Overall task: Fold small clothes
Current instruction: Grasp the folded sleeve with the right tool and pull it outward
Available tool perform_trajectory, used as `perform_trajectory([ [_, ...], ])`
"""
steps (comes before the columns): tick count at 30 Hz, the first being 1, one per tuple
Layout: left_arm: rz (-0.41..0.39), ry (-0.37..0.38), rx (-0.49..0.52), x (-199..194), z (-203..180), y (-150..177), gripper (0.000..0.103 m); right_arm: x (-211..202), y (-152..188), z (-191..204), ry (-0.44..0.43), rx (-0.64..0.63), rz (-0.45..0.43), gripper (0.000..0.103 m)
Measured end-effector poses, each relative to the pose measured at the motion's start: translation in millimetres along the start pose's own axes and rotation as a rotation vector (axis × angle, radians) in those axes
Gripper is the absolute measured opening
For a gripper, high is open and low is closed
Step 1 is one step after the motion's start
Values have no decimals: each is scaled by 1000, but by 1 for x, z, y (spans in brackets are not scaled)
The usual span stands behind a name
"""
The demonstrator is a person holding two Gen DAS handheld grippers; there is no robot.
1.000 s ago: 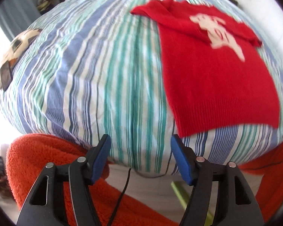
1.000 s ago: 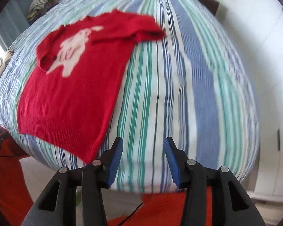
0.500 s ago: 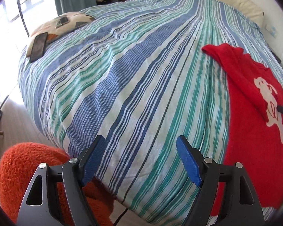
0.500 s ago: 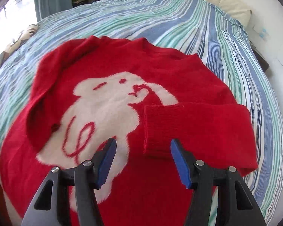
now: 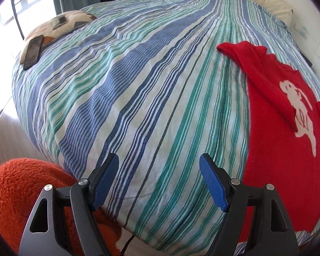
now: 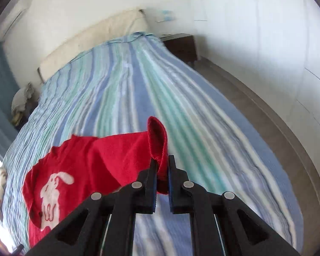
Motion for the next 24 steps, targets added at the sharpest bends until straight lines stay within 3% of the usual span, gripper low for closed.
perform_trajectory([
  [2, 1, 0, 3, 1, -1, 2, 80, -3, 9, -46, 24, 87, 21, 8],
  [4, 1, -3, 7, 2, -2, 3, 80, 5, 21, -80, -7, 180, 52, 8],
  [8, -4, -13, 5, 2, 0, 4, 80, 23, 46, -127, -175, 401, 71, 8],
  [12, -1, -24, -20, 2, 8, 6, 80, 4, 50, -139, -364, 477, 22, 8],
  [15, 23, -12, -48, 8, 13, 5, 80, -6, 56, -152, -560, 615, -17, 8],
  [16, 34, -9, -56, 10, 14, 4, 80, -6, 58, -154, -554, 636, -15, 8],
  [20, 51, -1, -50, 13, 11, 3, 80, 25, 69, -155, -290, 560, 146, 8],
  [24, 37, -10, -20, 10, 9, 6, 80, 41, 86, -164, -299, 599, 144, 10],
])
Point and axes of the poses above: each gripper's, at about its wrist camera, not at the fingertips, and x roughly the way its jaws point, z to its left, y to its underside, the point moved 1 cm from there along x, roughly the way its jaws point, and after that the axes turned 14 degrees about z, right-handed, at the moved point
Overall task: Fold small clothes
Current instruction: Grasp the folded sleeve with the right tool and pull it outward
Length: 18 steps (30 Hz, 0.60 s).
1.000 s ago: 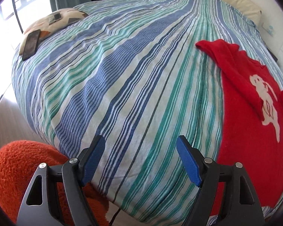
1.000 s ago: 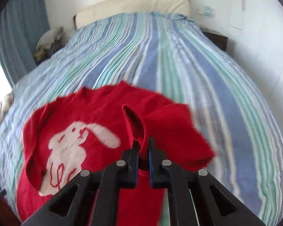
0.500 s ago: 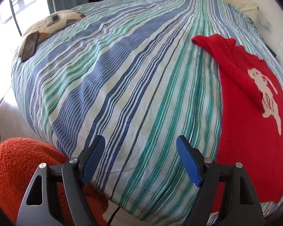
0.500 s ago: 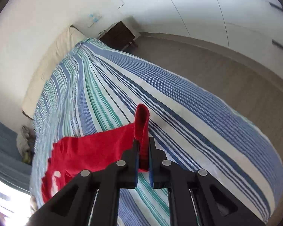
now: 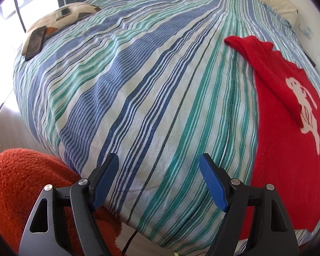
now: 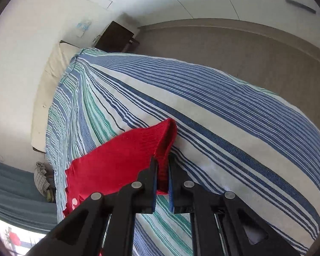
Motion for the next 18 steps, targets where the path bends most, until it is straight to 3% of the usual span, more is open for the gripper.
perform_trajectory([
  [4, 4, 0, 1, 1, 1, 0, 80, -3, 2, -4, -91, 3, -5, 34],
  [5, 6, 2, -1, 1, 1, -1, 80, -4, 2, -4, -109, 6, -5, 35],
  [6, 7, 2, 0, 1, 0, -1, 80, -3, 1, -3, -114, 2, -2, 34],
  [8, 7, -3, 7, 2, -1, 0, 80, -5, 1, 4, 16, -44, 1, 2],
  [9, 7, -7, 12, 2, -2, 1, 80, -5, 2, 7, 102, -70, -6, 4],
  [12, 16, -21, 24, 4, -3, 1, 80, -2, 4, 9, 244, -143, -28, 3],
  [18, 38, -27, 31, 7, -2, 2, 80, 2, 3, 8, 293, -151, -57, 4],
])
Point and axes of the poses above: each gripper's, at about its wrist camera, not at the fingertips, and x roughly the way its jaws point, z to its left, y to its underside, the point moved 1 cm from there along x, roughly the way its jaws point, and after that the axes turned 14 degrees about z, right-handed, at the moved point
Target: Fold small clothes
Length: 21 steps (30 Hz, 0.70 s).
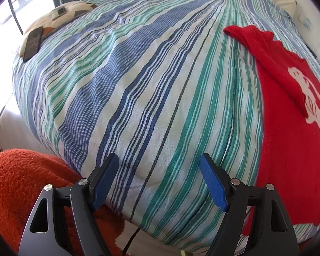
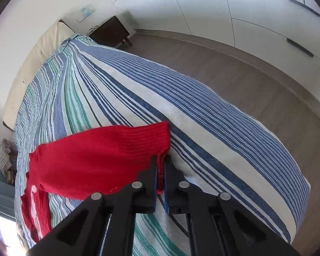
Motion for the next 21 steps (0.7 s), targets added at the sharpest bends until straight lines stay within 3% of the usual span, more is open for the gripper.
perform_trajectory([
  [2, -10, -20, 15, -5, -2, 2, 80, -8, 4, 4, 27, -11, -19, 21],
  [4, -59, -55, 47, -22, -7, 7, 80, -27, 10, 8, 103, -1, -82, 67],
  [6, -157, -55, 117, -49, -20, 11, 80, -55, 22, 12, 126, -14, -155, 70],
  [9, -258, -10, 294, -79, -57, 7, 80, -89, 52, 35, 99, -162, -207, 70],
  [10, -268, 16, 374, -84, -74, 2, 80, -98, 66, 45, 92, -219, -227, 70],
  [12, -211, 53, 499, -82, -107, -11, 80, -108, 96, 63, 60, -310, -238, 70],
  [14, -121, 174, 480, -71, -127, -28, 80, -109, 127, 77, 13, -369, -227, 70],
  [16, -45, 276, 395, -52, -142, -45, 80, -102, 155, 88, -21, -426, -204, 70],
  [19, -13, 329, 279, -31, -169, -60, 79, -90, 181, 113, -22, -511, -191, 70],
  [21, 22, 323, 193, -13, -179, -70, 79, -83, 190, 130, -36, -564, -189, 70],
])
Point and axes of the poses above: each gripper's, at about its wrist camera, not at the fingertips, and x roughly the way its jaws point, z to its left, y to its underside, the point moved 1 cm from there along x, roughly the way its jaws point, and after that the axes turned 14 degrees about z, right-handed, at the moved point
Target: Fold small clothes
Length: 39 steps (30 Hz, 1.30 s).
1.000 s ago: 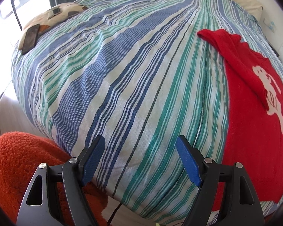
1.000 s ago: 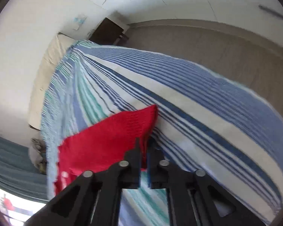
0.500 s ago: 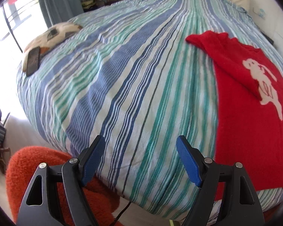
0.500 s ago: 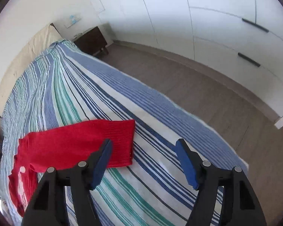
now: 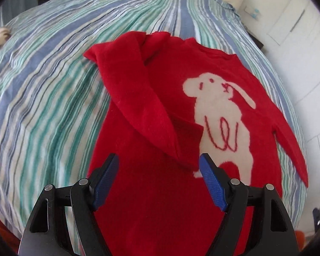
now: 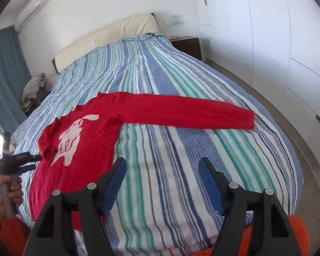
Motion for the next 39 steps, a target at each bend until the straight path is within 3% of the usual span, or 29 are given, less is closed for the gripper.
perform_trajectory([
  [1, 12, -9, -46, 9, 2, -4, 78, 2, 3, 6, -9, -26, 4, 70],
  [2, 19, -24, -92, 15, 6, -6, 57, 6, 4, 13, -12, -54, 12, 70],
  [3, 30, -23, -134, 17, 13, -6, 16, 8, 5, 19, -8, -84, 21, 70],
  [4, 51, 18, -167, 16, 22, -8, 6, 8, 9, 23, -4, -107, 24, 70],
  [6, 38, 90, -182, -6, 41, -12, 4, 9, 11, 29, -3, -133, 20, 70],
  [7, 6, 68, -154, -25, 50, -15, 4, 9, 11, 30, -2, -141, 20, 70],
  [10, -97, -63, -81, -81, 90, -34, 4, 14, 12, 30, -6, -141, 31, 70],
  [13, -186, -226, -115, -120, 149, -68, 4, 22, 10, 28, -23, -127, 57, 70],
  [14, -190, -273, -135, -126, 171, -79, 12, 25, 10, 29, -28, -126, 67, 70],
  [16, -185, -341, -187, -128, 208, -96, 37, 30, 10, 32, -32, -132, 84, 70],
  [17, -186, -351, -222, -129, 227, -98, 62, 32, 11, 35, -31, -139, 91, 70],
  [18, -198, -345, -262, -130, 244, -95, 71, 33, 12, 38, -28, -150, 96, 70],
  [24, -179, -131, -424, -97, 307, -51, 71, 40, 17, 46, 1, -196, 117, 70],
  [28, -151, -141, -376, -73, 310, -41, 71, 50, 18, 48, 3, -199, 153, 70],
  [31, -144, -151, -311, -61, 300, -50, 71, 54, 19, 50, 7, -204, 169, 70],
  [34, -130, -133, -283, -48, 294, -66, 64, 54, 21, 54, 22, -214, 168, 70],
  [37, -98, -134, -289, -30, 293, -80, 35, 52, 22, 57, 37, -225, 162, 70],
  [38, -81, -126, -296, -26, 292, -85, 12, 52, 22, 58, 44, -229, 162, 70],
  [39, -56, -121, -306, -27, 291, -92, 7, 53, 23, 59, 49, -232, 163, 70],
])
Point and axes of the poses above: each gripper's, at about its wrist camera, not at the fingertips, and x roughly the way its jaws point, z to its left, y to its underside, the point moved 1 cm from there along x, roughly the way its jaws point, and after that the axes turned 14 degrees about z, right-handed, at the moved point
